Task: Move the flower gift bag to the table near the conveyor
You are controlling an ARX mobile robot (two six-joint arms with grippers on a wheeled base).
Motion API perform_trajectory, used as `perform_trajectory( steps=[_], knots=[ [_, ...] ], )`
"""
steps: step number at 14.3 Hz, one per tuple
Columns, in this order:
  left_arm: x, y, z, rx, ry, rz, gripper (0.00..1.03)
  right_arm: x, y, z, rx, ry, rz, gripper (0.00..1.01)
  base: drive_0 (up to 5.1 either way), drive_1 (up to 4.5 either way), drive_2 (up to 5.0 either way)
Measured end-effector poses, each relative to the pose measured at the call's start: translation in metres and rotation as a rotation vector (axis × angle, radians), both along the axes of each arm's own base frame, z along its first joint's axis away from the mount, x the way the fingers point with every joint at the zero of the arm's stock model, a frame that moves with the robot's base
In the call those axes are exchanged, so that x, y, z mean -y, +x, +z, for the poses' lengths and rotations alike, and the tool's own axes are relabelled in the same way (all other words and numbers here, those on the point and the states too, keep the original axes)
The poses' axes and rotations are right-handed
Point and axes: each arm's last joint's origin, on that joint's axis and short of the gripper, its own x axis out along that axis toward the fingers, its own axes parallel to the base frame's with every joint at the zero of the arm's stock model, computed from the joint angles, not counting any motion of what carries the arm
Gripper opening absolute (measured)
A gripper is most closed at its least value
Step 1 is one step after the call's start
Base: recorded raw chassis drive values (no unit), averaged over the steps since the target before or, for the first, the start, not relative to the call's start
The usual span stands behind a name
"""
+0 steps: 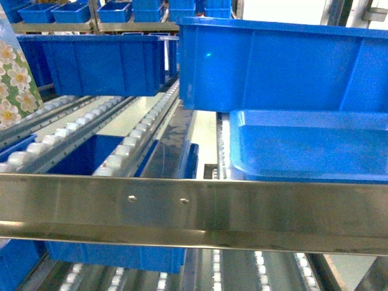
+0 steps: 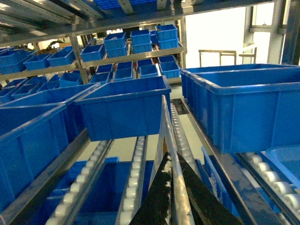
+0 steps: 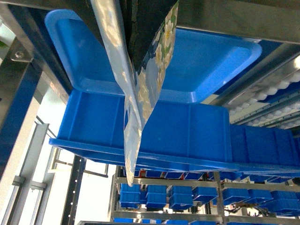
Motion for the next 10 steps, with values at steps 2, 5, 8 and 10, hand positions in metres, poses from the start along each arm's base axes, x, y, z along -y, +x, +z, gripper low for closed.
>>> perform_trajectory(
  steps=[2,5,8,10],
  knots=[
    [0.0000,0.0000,-0.0001,-0.001,0.000,0.000,0.02,0.0000,0.0000,-0.0001,-0.001,0.000,0.000,0.02,-5.1,2.37,2.4],
    [0.0000,0.0000,0.0000,0.000,0.000,0.000,0.02,0.0000,0.0000,0.0001,0.001,0.000,0.000,0.02,-5.1,2.37,2.4],
    [-0.0002,0.0001,0.0000,0.000,0.000,0.002,0.02,0.0000,0.0000,0.0001,0.001,0.000,0.000,0.02,-5.1,2.37,2.4],
    [-0.0002,0.0001,-0.0001,-0.001,0.000,0.002,0.02,0.0000,0.0000,0.0000,0.000,0.000,0.000,0.02,-5.1,2.37,2.4]
  ],
)
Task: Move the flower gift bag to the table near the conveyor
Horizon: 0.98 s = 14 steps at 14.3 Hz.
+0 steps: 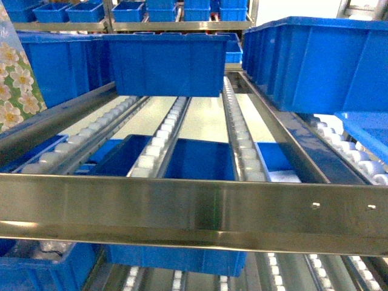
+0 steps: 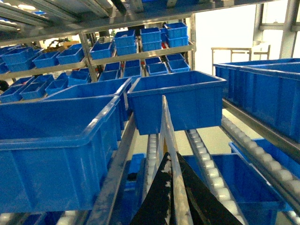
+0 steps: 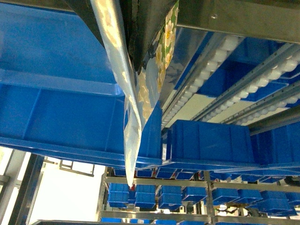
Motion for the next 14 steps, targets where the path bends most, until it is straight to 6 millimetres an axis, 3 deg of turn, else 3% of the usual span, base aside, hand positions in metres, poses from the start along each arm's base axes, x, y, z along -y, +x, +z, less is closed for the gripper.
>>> perform_trajectory(
  steps=[14],
  knots=[
    [-0.0004,0.0001,0.0000,0.000,0.000,0.005,0.02,-0.0001,0.0000,0.0001,0.000,0.000,0.003,0.02,-4.9,1.82,3.0]
  ],
)
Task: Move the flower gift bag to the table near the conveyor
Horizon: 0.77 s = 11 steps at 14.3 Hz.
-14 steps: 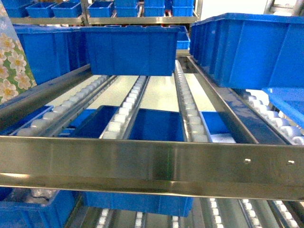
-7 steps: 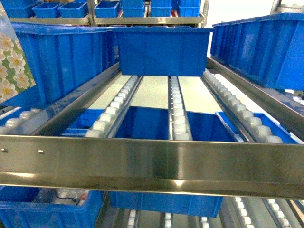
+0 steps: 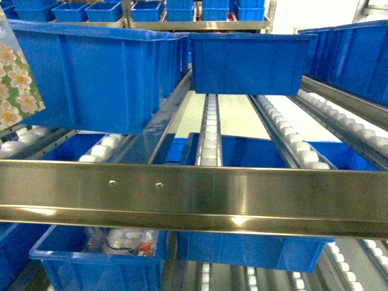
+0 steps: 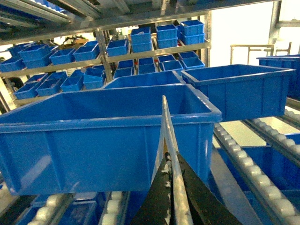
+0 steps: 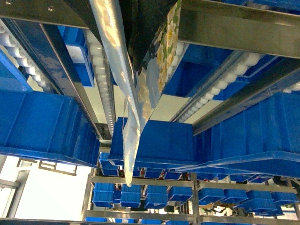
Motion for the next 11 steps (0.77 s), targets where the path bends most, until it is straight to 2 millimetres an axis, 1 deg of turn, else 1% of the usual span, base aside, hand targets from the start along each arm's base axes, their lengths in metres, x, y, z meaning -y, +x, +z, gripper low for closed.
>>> perform_trajectory(
  steps=[11],
  knots=[
    [0.0005,-0.0003,0.0003,0.002,0.000,-0.005,0.02,0.0000,0.0000,0.0001,0.001,0.000,0.000,0.02,-4.9,1.42,3.4]
  ],
)
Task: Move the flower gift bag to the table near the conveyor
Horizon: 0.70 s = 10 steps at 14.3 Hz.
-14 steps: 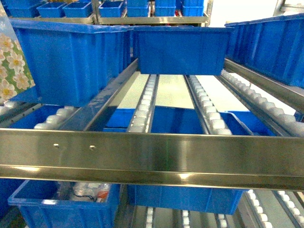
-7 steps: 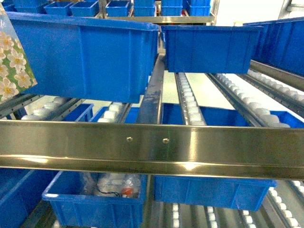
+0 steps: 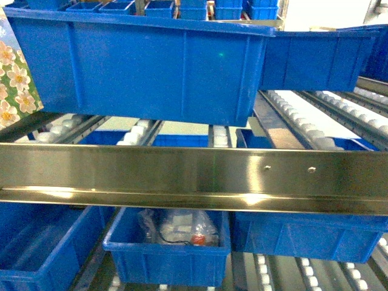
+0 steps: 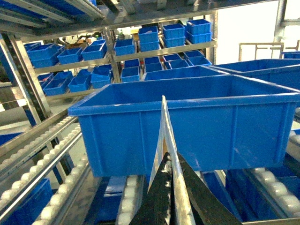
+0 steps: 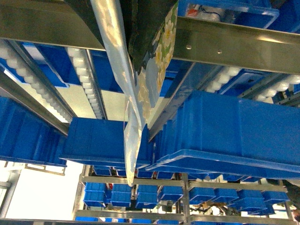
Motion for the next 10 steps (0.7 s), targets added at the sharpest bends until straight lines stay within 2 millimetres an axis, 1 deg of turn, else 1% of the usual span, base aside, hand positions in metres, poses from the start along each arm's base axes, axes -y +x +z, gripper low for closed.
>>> perform_trajectory(
  steps=[10],
  knots=[
    [-0.0001,0.0000,0.0000,0.000,0.000,0.001,0.02,0.0000,0.0000,0.0000,0.000,0.000,0.000,0.02,-4.9,1.40,3.4]
  ],
)
